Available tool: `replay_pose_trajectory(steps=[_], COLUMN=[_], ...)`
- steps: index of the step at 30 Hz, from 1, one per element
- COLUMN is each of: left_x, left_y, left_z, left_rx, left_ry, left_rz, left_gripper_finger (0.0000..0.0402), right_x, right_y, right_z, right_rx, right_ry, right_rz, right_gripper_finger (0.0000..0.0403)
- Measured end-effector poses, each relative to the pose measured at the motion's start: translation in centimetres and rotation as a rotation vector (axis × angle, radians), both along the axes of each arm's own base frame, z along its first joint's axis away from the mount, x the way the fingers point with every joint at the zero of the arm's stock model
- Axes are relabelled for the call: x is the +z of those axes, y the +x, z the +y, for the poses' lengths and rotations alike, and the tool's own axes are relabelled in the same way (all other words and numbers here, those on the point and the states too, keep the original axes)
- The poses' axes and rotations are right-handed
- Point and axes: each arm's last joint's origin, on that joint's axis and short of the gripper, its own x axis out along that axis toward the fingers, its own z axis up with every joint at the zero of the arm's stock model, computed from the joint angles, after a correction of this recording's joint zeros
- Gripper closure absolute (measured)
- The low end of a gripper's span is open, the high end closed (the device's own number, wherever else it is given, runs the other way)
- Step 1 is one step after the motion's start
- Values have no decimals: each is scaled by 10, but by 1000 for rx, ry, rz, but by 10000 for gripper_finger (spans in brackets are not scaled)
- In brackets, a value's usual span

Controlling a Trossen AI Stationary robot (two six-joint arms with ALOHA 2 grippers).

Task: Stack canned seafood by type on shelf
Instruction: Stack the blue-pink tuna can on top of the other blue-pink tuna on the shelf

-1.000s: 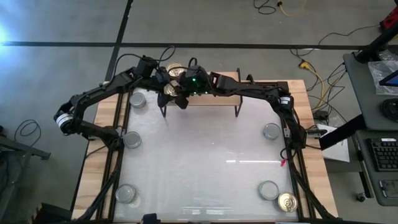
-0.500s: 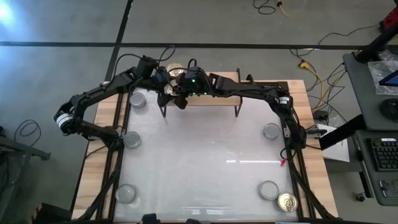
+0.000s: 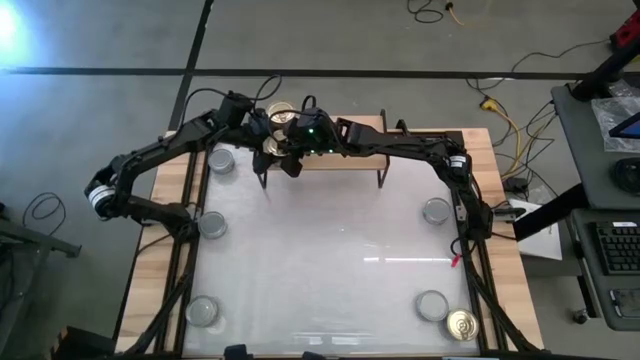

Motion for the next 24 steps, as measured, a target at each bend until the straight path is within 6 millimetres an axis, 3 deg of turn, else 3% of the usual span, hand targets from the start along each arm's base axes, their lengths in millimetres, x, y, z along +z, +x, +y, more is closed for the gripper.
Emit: replay_pose_trajectory(steps=[24], left_x=[-8], left_y=[7], left_z=[6], left_rx=[2], left_ry=[-33], left_rz=[8], left_gripper_finger=[6], right_x=[-1], right_y=[-1], right_z=[-1], right_rx=[-12], right_ry=[4], right_rz=[10], right_gripper_finger=[390])
